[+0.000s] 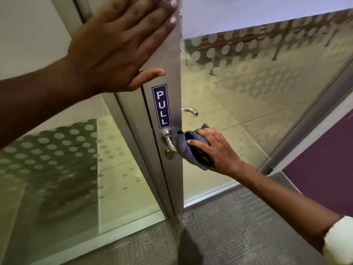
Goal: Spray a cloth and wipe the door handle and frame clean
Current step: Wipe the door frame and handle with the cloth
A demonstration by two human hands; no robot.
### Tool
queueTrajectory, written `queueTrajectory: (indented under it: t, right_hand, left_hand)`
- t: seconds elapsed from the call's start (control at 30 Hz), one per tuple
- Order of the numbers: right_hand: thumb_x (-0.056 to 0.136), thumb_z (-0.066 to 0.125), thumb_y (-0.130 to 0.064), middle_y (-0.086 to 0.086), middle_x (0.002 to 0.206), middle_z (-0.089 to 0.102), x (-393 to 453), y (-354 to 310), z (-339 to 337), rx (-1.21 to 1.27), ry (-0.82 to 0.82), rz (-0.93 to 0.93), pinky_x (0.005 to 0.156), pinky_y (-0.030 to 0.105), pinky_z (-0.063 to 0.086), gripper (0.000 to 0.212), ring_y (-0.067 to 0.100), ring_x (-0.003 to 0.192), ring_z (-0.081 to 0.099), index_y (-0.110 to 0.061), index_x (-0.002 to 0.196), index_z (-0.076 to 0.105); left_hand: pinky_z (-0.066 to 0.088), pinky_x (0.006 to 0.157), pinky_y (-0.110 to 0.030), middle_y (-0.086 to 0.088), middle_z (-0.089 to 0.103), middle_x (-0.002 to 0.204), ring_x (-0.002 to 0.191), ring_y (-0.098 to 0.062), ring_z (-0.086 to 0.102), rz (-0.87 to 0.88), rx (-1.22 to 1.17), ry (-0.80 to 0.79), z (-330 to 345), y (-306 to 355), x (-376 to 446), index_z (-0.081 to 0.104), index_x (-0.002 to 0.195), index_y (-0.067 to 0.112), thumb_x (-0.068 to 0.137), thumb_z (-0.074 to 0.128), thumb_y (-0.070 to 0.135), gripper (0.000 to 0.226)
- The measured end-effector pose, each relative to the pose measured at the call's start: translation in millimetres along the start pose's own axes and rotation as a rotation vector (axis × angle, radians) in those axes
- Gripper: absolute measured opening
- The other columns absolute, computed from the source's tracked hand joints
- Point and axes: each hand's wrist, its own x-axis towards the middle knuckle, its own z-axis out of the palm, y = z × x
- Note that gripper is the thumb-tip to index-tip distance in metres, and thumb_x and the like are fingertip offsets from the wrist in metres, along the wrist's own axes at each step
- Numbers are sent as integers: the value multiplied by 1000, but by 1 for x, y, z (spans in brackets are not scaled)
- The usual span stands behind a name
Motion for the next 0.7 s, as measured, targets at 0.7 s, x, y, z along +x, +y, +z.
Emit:
queueTrajectory:
  t: [0.7]
  right_hand:
    - [66,72,-49,10,137,31,21,-93,53,90,290,398,117,60,18,84,32,130,32,-23,137,35]
  left_hand:
    - [13,124,-49,-21,5,167,155,-34,6,3,-49,2,1,-2,1,-2,159,6,103,5,60,78]
